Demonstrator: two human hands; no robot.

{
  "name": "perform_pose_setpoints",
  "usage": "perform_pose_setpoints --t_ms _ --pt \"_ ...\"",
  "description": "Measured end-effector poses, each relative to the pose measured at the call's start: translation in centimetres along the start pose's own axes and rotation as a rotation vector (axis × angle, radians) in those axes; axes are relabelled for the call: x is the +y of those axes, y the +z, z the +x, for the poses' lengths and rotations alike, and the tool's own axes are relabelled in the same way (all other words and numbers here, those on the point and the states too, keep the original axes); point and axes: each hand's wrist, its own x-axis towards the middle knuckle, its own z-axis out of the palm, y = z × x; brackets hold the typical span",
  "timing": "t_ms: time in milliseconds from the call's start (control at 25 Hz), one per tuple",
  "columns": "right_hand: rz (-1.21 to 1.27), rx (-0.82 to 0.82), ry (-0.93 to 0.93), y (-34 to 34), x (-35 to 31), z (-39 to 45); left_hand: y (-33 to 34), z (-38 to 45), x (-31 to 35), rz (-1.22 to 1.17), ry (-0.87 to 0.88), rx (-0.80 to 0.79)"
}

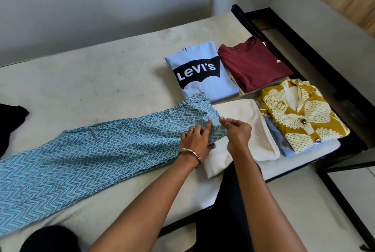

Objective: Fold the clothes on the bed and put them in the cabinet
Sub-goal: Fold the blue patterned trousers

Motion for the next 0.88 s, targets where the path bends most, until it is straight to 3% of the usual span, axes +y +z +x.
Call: perform_pose_setpoints --t_ms 80,200,280,440,560,720,880 --pt "-0.040 -0.002 -0.039 0.9 -1.1 -0.3 -0.5 -0.2 -1.6 -0.061 -0.054 0.110" --pt "0.064 0.022 0.009 0.8 -1.6 -0.5 -2.1 0.4 -3.1 -0.402 -0.236 0.331" --pt "0.053 -0.024 0.023 -0.1 -1.3 -0.7 -3.3 0.9 -2.6 -0.461 -0.276 0.400" --pt "0.025 -0.165 0.055 -1.0 -0.6 -1.6 -3.8 1.1 -0.1 -0.334 -0.262 0.362" --pt "0.057 -0.230 0.126 -1.0 -1.2 -2.1 -2.8 1.1 0.8 -0.163 -0.090 0.250" --pt "-0.154 -0.076 0.111 0.2 -2.3 -2.0 -1.3 0.4 -0.2 0.015 0.059 0.103" --pt "-0.322 0.052 -0.079 1.5 -4.6 -2.5 0.1 -2.0 -3.3 0.119 0.021 0.246"
